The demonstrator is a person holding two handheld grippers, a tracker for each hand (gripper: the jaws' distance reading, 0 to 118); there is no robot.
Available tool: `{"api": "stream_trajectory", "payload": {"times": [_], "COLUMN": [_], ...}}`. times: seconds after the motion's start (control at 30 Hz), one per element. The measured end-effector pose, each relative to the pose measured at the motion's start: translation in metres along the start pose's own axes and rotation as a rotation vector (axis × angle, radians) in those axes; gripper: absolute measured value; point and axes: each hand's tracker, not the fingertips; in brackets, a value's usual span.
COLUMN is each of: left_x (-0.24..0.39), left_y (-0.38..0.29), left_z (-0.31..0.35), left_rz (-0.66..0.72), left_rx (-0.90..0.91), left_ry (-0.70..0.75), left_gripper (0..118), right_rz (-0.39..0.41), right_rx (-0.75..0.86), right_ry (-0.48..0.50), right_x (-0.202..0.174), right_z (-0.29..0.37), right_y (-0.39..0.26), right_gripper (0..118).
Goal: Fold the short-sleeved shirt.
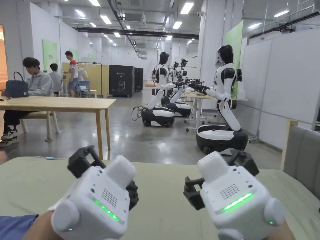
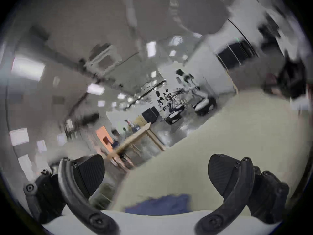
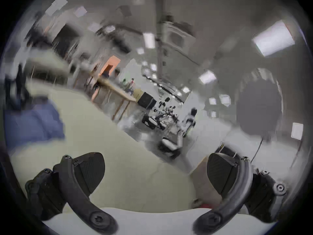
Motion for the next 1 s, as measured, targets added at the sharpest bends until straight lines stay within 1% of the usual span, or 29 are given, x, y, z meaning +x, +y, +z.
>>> {"api": "stream_trajectory", "payload": {"times": [0.03,0.13,0.17,0.2,0.23,0.27,0.3,0.33,0.37,0.4,0.43,0.47,0.5,0.53,0.57,0.6,0.63,0.67,0.7,0.73,0.8,0.87,0.9,1.0], "left_x": [0.01,0.052,0.065,0.074,0.078,0.077,0.072,0.063,0.048,0.026,0.01,-0.007,-0.019,-0.034,-0.039,-0.042,-0.042,-0.038,-0.033,-0.028,-0.019,-0.017,-0.018,-0.024], "left_y": [-0.002,-0.025,-0.036,-0.048,-0.056,-0.06,-0.055,-0.046,-0.034,-0.027,-0.021,-0.016,-0.014,-0.015,-0.017,-0.02,-0.024,-0.026,-0.031,-0.035,-0.044,-0.05,-0.053,-0.059], "left_z": [-0.002,-0.009,-0.01,-0.011,-0.011,-0.011,-0.011,-0.012,-0.012,-0.015,-0.014,-0.013,-0.01,-0.009,-0.006,-0.002,0.0,0.004,0.005,0.006,0.008,0.004,0.003,0.001], "left_rz": [-0.154,-0.687,-0.846,-0.958,-1.002,-0.951,-0.812,-0.636,-0.414,-0.184,0.014,0.229,0.403,0.531,0.628,0.714,0.776,0.822,0.853,0.868,0.902,0.911,0.915,0.945], "left_rx": [0.009,0.007,0.025,0.075,0.108,0.123,0.101,0.047,-0.006,-0.025,-0.027,-0.024,-0.004,0.023,0.044,0.059,0.066,0.065,0.061,0.056,0.026,-0.012,-0.016,-0.02], "left_ry": [0.009,0.073,0.109,0.123,0.125,0.12,0.09,0.044,-0.007,-0.054,-0.085,-0.112,-0.136,-0.138,-0.119,-0.094,-0.072,-0.054,-0.049,-0.048,-0.064,-0.081,-0.079,-0.114], "left_gripper": [118,118,118,118,118,118,118,118,118,118,118,118,118,118,118,118,118,118,118,118,118,118,118,118], "right_rz": [0.162,0.745,0.94,1.11,1.185,1.187,1.075,0.898,0.708,0.489,0.293,0.073,-0.142,-0.34,-0.512,-0.668,-0.784,-0.877,-0.927,-0.943,-0.898,-0.837,-0.824,-0.826], "right_rx": [-0.005,-0.043,-0.051,-0.045,-0.026,-0.026,-0.051,-0.085,-0.097,-0.101,-0.109,-0.111,-0.101,-0.094,-0.087,-0.069,-0.047,-0.034,-0.032,-0.04,-0.042,-0.064,-0.063,-0.057], "right_ry": [0.006,0.05,0.042,0.018,0.002,-0.011,-0.013,-0.017,-0.015,-0.011,-0.015,-0.01,0.009,0.023,0.045,0.081,0.109,0.12,0.112,0.082,0.063,0.038,0.029,0.028], "right_x": [-0.012,-0.057,-0.071,-0.082,-0.084,-0.083,-0.078,-0.069,-0.056,-0.04,-0.026,-0.008,0.008,0.021,0.03,0.036,0.037,0.035,0.031,0.025,0.013,0.011,0.007,0.011], "right_z": [-0.003,-0.01,-0.012,-0.014,-0.014,-0.016,-0.018,-0.018,-0.019,-0.018,-0.018,-0.015,-0.011,-0.008,-0.003,0.001,0.003,0.008,0.012,0.016,0.02,0.019,0.018,0.017], "right_y": [-0.004,-0.039,-0.055,-0.072,-0.084,-0.088,-0.081,-0.069,-0.061,-0.047,-0.035,-0.024,-0.016,-0.013,-0.013,-0.017,-0.021,-0.027,-0.031,-0.033,-0.036,-0.037,-0.036,-0.037], "right_gripper": [118,118,118,118,118,118,118,118,118,118,118,118,118,118,118,118,118,118,118,118,118,118,118,118]}}
